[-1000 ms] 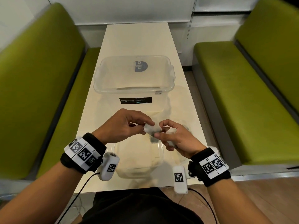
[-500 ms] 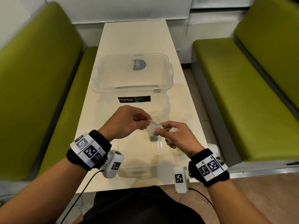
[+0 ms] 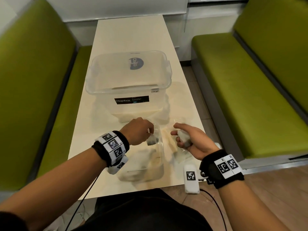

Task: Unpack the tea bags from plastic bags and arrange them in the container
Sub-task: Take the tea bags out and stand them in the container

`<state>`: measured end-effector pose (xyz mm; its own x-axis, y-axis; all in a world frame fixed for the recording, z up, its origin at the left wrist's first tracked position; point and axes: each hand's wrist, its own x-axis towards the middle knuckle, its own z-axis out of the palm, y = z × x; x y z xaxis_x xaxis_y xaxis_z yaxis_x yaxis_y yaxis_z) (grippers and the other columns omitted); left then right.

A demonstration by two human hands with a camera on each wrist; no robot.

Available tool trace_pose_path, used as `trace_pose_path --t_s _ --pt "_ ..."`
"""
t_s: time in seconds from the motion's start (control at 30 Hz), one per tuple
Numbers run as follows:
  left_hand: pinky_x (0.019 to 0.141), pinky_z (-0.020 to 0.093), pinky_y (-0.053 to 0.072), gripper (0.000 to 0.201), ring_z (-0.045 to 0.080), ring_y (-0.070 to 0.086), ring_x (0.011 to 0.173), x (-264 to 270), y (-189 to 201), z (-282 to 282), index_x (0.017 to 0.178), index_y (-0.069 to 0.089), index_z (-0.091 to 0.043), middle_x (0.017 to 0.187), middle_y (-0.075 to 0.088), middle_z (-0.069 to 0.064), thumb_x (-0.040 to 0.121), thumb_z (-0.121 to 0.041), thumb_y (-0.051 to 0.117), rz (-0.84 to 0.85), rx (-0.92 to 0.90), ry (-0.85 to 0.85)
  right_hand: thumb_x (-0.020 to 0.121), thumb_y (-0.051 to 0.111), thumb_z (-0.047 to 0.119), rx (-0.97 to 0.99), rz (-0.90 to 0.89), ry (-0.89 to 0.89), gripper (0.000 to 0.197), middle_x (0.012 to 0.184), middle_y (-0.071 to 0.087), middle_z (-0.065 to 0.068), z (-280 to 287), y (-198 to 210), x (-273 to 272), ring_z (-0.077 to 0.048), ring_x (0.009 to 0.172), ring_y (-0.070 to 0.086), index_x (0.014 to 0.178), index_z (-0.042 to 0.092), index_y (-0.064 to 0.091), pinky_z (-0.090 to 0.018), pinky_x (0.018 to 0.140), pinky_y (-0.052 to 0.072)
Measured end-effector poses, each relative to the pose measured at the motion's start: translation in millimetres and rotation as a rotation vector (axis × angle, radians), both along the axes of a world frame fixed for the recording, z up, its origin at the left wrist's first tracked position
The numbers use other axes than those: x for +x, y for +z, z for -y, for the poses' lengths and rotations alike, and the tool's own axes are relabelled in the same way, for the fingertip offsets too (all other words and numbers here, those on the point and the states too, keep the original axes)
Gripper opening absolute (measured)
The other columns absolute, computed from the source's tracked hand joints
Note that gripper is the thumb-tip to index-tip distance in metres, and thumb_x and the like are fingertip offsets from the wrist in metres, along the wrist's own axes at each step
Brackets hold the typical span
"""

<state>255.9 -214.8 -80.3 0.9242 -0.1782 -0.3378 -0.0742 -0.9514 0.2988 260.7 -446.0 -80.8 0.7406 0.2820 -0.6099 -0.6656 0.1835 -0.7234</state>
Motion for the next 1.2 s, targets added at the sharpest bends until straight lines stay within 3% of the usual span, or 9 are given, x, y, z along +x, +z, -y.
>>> trace_pose_path --t_s 0.13,0.27,0.47,0.67,0.8,0.97,1.07,1.2 --pt "0.074 0.032 0.05 0.015 0.021 0.062 0.083 10 -21 10 0.103 0.069 -0.024 0.103 0.07 0.004 0.094 -0.015 0.06 -0.026 0.005 -0.008 0.092 0.064 0.007 0.096 -0.055 -0.021 0.02 0.096 0.069 -0.016 6 3 -2 -0.021 0.067 0.054 0.112 0.004 0.063 -0.027 0.055 0.052" --pt "0.079 0.035 0.052 0.016 0.026 0.065 0.092 15 -33 17 0.099 0.067 -0.025 0.103 0.069 0.006 0.093 -0.013 0.058 -0.042 0.029 -0.017 0.087 0.049 -0.003 0.124 -0.067 -0.002 0.028 0.1 0.067 -0.019 9 1 -4 -0.023 0.069 0.056 0.113 0.003 0.059 -0.029 0.058 0.053" --pt "0.072 0.031 0.041 0.02 0.028 0.062 0.094 19 -41 19 0.103 0.067 -0.021 0.104 0.067 0.008 0.094 -0.01 0.053 0.008 0.065 -0.021 0.09 0.047 -0.003 0.119 -0.063 0.017 0.025 0.098 0.068 -0.019 9 3 -5 -0.023 0.069 0.058 0.11 0.004 0.059 -0.029 0.058 0.053" --pt "0.07 0.032 0.04 0.021 0.029 0.062 0.093 19 -42 19 0.104 0.067 -0.021 0.102 0.067 0.006 0.095 -0.008 0.052 0.029 0.122 -0.047 0.089 0.044 -0.005 0.127 -0.072 0.022 0.028 0.097 0.068 -0.019 8 4 -5 -0.024 0.071 0.058 0.111 0.004 0.059 -0.03 0.061 0.054" --pt "0.07 0.034 0.047 0.024 0.03 0.064 0.092 21 -41 19 0.104 0.067 -0.022 0.1 0.069 0.006 0.092 -0.006 0.052 0.042 0.139 -0.055 0.085 0.036 -0.009 0.156 -0.084 0.009 0.034 0.097 0.067 -0.022 7 4 -6 -0.026 0.072 0.059 0.11 0.001 0.056 -0.031 0.061 0.055" --pt "0.08 0.036 0.049 0.021 0.029 0.064 0.099 21 -36 18 0.116 0.065 -0.024 0.109 0.07 0.006 0.097 -0.02 0.057 0.077 0.133 -0.077 0.092 0.035 -0.013 0.193 -0.059 0.01 0.032 0.105 0.066 -0.031 6 1 -8 -0.036 0.087 0.068 0.115 -0.005 0.056 -0.04 0.078 0.064" --pt "0.086 0.038 0.051 0.026 0.028 0.064 0.104 17 -22 13 0.122 0.063 -0.025 0.113 0.07 0.004 0.098 -0.032 0.059 0.113 0.107 -0.046 0.101 0.038 -0.01 0.221 -0.046 0.056 0.028 0.116 0.067 -0.035 6 -2 -11 -0.043 0.102 0.07 0.124 -0.008 0.054 -0.046 0.09 0.062" --pt "0.086 0.034 0.052 0.021 0.018 0.067 0.096 4 12 6 0.116 0.067 -0.027 0.105 0.074 -0.005 0.097 -0.035 0.062 0.189 -0.051 0.046 0.108 0.043 0.01 0.192 0.006 0.184 0.031 0.123 0.069 -0.027 7 0 -15 -0.036 0.102 0.073 0.132 -0.007 0.053 -0.043 0.084 0.064"
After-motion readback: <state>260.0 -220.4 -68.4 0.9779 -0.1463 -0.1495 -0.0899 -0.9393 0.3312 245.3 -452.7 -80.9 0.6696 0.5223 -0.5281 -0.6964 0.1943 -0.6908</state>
